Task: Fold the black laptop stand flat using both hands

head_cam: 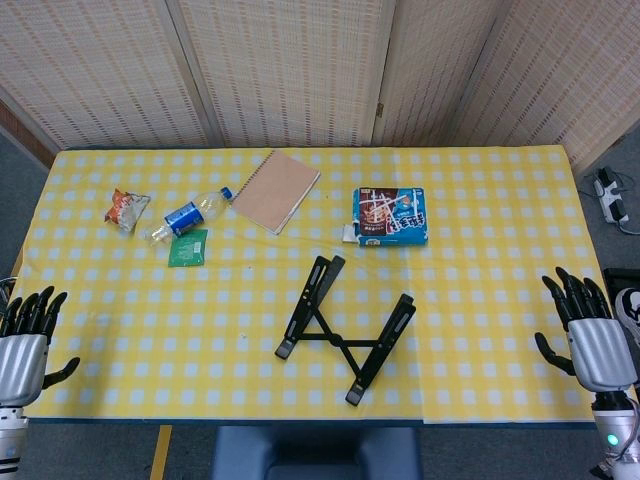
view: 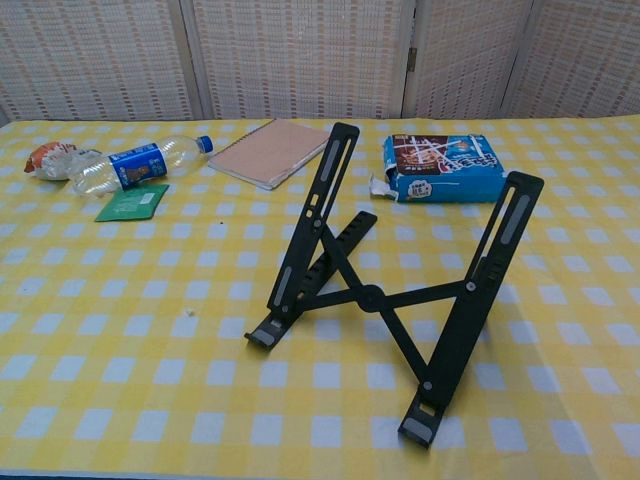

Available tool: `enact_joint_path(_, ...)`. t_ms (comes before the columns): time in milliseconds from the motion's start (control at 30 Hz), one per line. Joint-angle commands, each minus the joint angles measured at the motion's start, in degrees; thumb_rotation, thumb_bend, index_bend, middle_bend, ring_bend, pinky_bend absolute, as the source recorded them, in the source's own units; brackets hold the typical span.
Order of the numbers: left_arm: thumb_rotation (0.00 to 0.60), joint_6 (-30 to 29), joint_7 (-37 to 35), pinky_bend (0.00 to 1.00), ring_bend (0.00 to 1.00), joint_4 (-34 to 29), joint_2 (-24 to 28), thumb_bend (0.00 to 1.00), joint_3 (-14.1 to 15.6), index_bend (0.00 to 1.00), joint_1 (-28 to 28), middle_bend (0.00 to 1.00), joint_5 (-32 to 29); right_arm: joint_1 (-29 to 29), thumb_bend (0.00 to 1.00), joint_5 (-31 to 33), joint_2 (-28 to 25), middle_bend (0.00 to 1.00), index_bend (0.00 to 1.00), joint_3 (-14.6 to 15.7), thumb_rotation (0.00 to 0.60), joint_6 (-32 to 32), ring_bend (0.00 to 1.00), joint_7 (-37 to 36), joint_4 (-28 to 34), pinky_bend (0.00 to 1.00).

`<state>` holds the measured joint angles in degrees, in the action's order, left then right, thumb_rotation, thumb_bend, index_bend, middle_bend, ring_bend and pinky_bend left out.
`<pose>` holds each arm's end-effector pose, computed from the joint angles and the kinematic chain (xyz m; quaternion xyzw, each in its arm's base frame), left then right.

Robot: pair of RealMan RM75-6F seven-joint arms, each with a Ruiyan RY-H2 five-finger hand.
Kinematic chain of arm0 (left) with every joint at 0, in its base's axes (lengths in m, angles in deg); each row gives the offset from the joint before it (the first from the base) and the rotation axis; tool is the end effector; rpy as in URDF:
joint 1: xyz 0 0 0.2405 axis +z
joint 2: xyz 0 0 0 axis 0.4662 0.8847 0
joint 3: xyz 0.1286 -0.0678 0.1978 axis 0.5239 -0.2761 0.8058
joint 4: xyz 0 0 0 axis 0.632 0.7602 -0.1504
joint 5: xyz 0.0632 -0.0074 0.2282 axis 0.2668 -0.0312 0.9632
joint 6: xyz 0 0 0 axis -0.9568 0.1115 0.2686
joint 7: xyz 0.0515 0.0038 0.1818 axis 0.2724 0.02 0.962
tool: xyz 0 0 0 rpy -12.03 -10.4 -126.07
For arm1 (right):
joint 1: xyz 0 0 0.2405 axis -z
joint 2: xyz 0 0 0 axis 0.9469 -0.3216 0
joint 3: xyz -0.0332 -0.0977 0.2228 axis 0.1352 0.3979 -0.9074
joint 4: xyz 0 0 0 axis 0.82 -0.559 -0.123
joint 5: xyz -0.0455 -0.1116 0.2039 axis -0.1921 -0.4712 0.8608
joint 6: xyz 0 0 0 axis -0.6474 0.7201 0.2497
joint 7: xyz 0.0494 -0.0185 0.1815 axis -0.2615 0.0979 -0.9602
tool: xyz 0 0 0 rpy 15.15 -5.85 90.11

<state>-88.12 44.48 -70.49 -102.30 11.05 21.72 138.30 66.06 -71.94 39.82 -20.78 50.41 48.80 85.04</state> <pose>-0.3103 0.2366 0.1249 -0.6122 -0.3342 -0.3292 0.6365 -0.3089 -0.2331 0.1302 0.6039 -0.3679 0.3923 0.5883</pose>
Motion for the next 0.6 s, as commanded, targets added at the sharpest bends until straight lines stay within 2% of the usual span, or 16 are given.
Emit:
enact_joint_path(33, 0.600, 0.02, -0.17, 0.00, 0.02, 0.26, -0.17, 0.22, 0.01, 0.09, 0.04, 0.05, -0.08, -0.16, 0.40, -0.17, 0.00, 0.00, 0.00, 0.16, 0.600, -0.33, 0.06, -0.39, -0.01, 0.00)
enact_joint_path(600, 0.600, 0.17, -2.41, 0.00, 0.03, 0.19, 0.52, 0.22, 0.86, 0.09, 0.37, 0.05, 1.11, -0.07, 0.40, -0.38, -1.16, 0.00, 0.00, 1.98, 0.600, -2.81, 0.06, -5.35, 0.32, 0.00)
